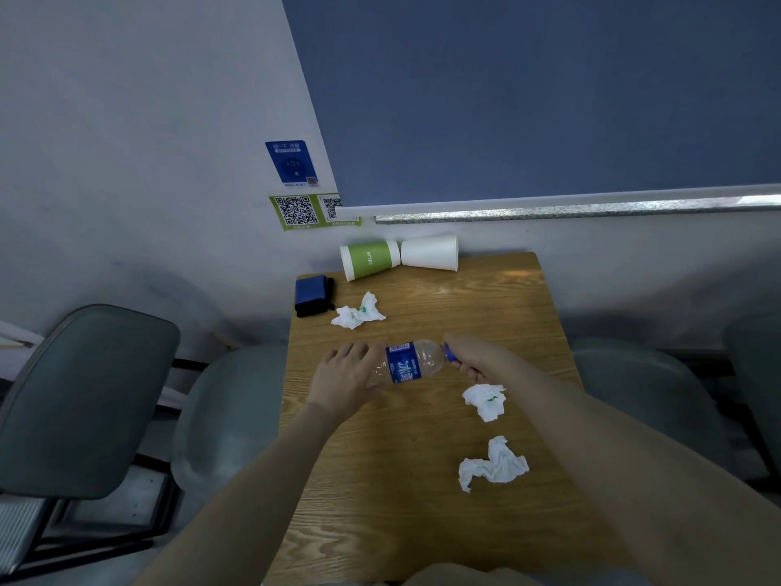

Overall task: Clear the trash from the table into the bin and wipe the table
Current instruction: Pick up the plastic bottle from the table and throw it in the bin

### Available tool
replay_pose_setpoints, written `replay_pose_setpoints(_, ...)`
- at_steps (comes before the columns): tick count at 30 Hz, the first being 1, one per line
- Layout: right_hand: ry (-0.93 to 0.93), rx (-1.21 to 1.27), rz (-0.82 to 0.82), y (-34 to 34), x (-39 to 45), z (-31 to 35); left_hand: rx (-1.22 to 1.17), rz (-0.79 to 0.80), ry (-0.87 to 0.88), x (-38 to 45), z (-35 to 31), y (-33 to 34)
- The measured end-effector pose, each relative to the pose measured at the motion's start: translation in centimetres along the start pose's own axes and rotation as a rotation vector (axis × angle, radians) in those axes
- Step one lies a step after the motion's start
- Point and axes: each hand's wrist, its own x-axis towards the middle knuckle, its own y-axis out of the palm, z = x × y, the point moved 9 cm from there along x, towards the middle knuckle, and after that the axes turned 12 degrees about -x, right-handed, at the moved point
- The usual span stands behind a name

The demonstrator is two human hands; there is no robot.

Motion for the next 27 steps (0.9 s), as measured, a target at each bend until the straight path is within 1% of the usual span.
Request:
replay_pose_setpoints(1, -0.121, -0.069, -0.145, -0.9, 0.2, 0.9, -0.047, 0.015, -0.032, 0.2, 0.3, 0.1)
replay_pose_setpoints(3, -0.307, -0.323, -0.412, -2.3, -0.6, 2.6, -0.162, 0.059, -0.085, 0.4, 0.8, 0.4)
replay_pose_setpoints(4, -0.372, -0.388, -0.497, -2.6, -1.2, 3.0, -0.211, 0.088, -0.095, 0.4, 0.8, 0.6)
replay_pose_setpoints(6, -0.454, -0.457, -0.571, -3.0, -1.7, 3.2, -0.269, 0.135, -0.082, 0.4, 0.7, 1.0)
replay_pose_setpoints(8, -0.472, -0.477, -0.562, -3.0, -1.4, 3.0, -0.296, 0.169, -0.082, 0.5, 0.8, 1.2)
replay_pose_setpoints(10, -0.449, -0.399, -0.512, -2.9, -0.9, 2.9, -0.285, 0.183, -0.102, 0.6, 0.9, 1.3)
replay_pose_setpoints(12, -0.398, -0.323, -0.456, -2.8, 0.0, 2.5, -0.220, 0.152, -0.103, 0.6, 0.7, 1.0)
replay_pose_setpoints(13, -0.361, -0.298, -0.407, -2.6, 0.6, 2.0, -0.175, 0.124, -0.091, 0.6, 0.5, 0.8)
replay_pose_setpoints(15, -0.266, -0.236, -0.254, -1.7, 1.9, 0.9, -0.085, 0.080, -0.050, 0.6, -0.1, 0.6)
replay_pose_setpoints(17, -0.217, -0.208, -0.137, -0.8, 2.7, 0.2, -0.033, 0.060, -0.031, 0.5, -0.7, 0.6)
replay_pose_setpoints(20, -0.219, -0.253, -0.106, -0.7, 3.1, 0.0, -0.024, 0.053, -0.044, 0.3, -1.4, 0.9)
replay_pose_setpoints(23, -0.220, -0.267, -0.155, -1.1, 2.9, -0.5, -0.021, 0.051, -0.064, 0.1, -1.9, 1.2)
replay_pose_setpoints(25, -0.201, -0.147, -0.156, -0.8, 2.5, -0.9, -0.020, 0.055, -0.094, 0.2, -2.1, 1.3)
replay_pose_setpoints(27, -0.138, 0.130, -0.117, 0.2, 1.9, -1.5, -0.054, 0.059, -0.152, 0.3, -2.1, 1.5)
